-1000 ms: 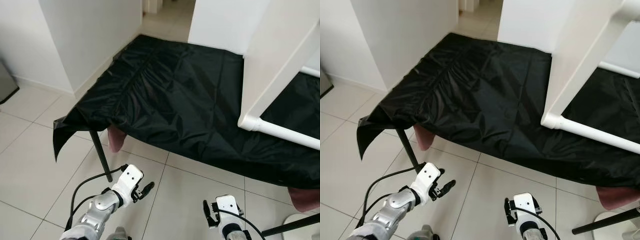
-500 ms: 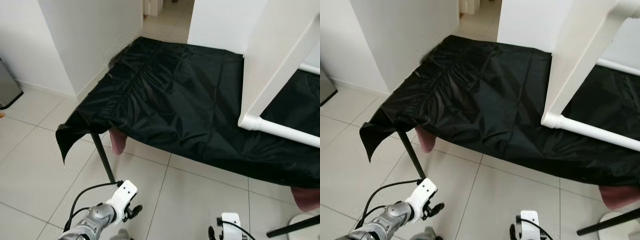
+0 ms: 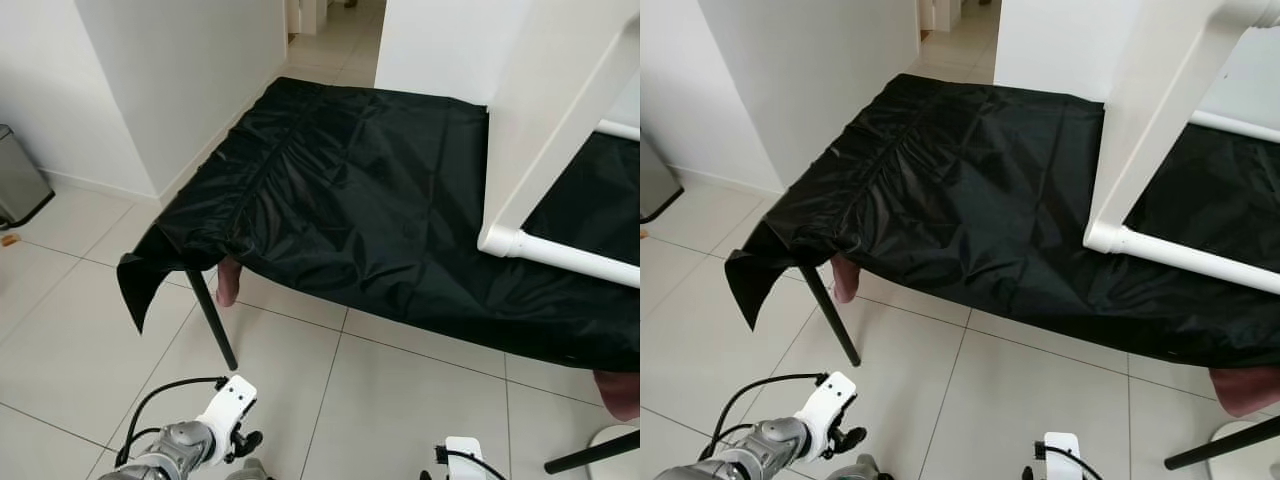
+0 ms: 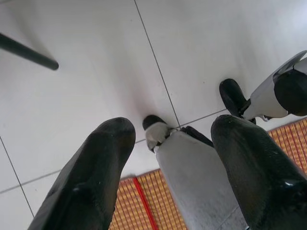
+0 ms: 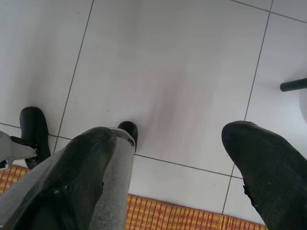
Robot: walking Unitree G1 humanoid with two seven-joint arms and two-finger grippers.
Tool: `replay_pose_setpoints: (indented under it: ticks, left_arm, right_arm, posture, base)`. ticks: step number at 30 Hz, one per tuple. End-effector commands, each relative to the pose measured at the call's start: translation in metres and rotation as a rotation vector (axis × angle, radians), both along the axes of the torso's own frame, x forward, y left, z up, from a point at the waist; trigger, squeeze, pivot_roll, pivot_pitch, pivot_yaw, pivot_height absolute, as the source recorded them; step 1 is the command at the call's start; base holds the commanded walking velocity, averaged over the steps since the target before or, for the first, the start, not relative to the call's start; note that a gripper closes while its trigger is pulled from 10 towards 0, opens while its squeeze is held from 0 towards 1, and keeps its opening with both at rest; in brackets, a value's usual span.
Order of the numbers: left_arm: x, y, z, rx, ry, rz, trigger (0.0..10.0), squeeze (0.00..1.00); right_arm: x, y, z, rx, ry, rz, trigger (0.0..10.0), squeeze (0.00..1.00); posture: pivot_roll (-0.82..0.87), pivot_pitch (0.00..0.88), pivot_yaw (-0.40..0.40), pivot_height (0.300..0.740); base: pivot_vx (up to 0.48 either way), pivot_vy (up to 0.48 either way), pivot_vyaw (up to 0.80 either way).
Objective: Building children table
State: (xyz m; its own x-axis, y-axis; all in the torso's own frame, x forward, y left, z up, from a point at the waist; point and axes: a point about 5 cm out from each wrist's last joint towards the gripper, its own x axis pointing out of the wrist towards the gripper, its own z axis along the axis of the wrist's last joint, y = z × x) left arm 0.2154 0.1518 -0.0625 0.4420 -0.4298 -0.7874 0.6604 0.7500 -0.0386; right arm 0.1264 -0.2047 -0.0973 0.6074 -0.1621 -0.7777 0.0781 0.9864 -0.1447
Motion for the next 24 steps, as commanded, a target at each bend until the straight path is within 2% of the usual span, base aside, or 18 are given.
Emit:
replay_pose_setpoints:
  ticks: [1, 5, 8, 13, 15, 16, 23, 24]
  left_arm:
    - [0.006, 0.006, 0.000, 0.144, -0.109, 0.081, 10.0, 0.00]
    - [0.010, 0.001, 0.003, 0.142, -0.126, 0.051, 10.0, 0.00]
    - [0.015, -0.007, 0.006, 0.174, -0.186, -0.044, 10.0, 0.00]
    - [0.017, -0.009, 0.008, 0.150, -0.203, 0.006, 10.0, 0.00]
    - [0.016, -0.011, 0.007, 0.127, -0.190, 0.015, 10.0, 0.00]
    - [0.012, -0.017, 0.005, 0.081, -0.159, 0.014, 10.0, 0.00]
    - [0.003, -0.017, 0.000, 0.114, -0.145, -0.067, 10.0, 0.00]
    - [0.002, -0.014, -0.001, 0.135, -0.150, -0.065, 10.0, 0.00]
  right_arm:
    - [-0.007, 0.001, -0.003, 0.012, 0.035, -0.013, 10.0, 0.00]
    - [0.001, 0.003, -0.001, 0.015, 0.012, -0.007, 10.0, 0.00]
    - [0.006, 0.008, 0.001, -0.001, -0.009, 0.022, 10.0, 0.00]
    - [0.011, 0.010, 0.003, -0.021, -0.040, 0.061, 10.0, 0.00]
    - [0.012, 0.011, 0.003, -0.033, -0.044, 0.091, 10.0, 0.00]
    - [0.014, 0.013, 0.004, -0.026, -0.050, 0.151, 10.0, 0.00]
    - [0.013, 0.008, 0.005, -0.001, -0.053, 0.209, 10.0, 0.00]
    - [0.012, 0.001, 0.006, -0.020, -0.043, 0.180, 10.0, 0.00]
  posture:
    - [0.02, 0.000, 0.051, 0.740]
    - [0.01, 0.000, 0.044, 0.740]
    - [0.00, 0.000, 0.018, 0.740]
    - [0.02, 0.000, 0.002, 0.740]
    - [0.03, 0.000, 0.000, 0.740]
    - [0.04, 0.000, -0.005, 0.740]
    - [0.05, 0.000, -0.012, 0.740]
    - [0.05, 0.000, -0.015, 0.740]
  base:
    - [0.000, 0.000, 0.00]
    - [0.000, 0.000, 0.00]
    - [0.000, 0.000, 0.00]
    - [0.000, 0.000, 0.00]
    - [0.000, 0.000, 0.00]
    - [0.000, 0.000, 0.00]
    - [0.000, 0.000, 0.00]
    - [0.000, 0.000, 0.00]
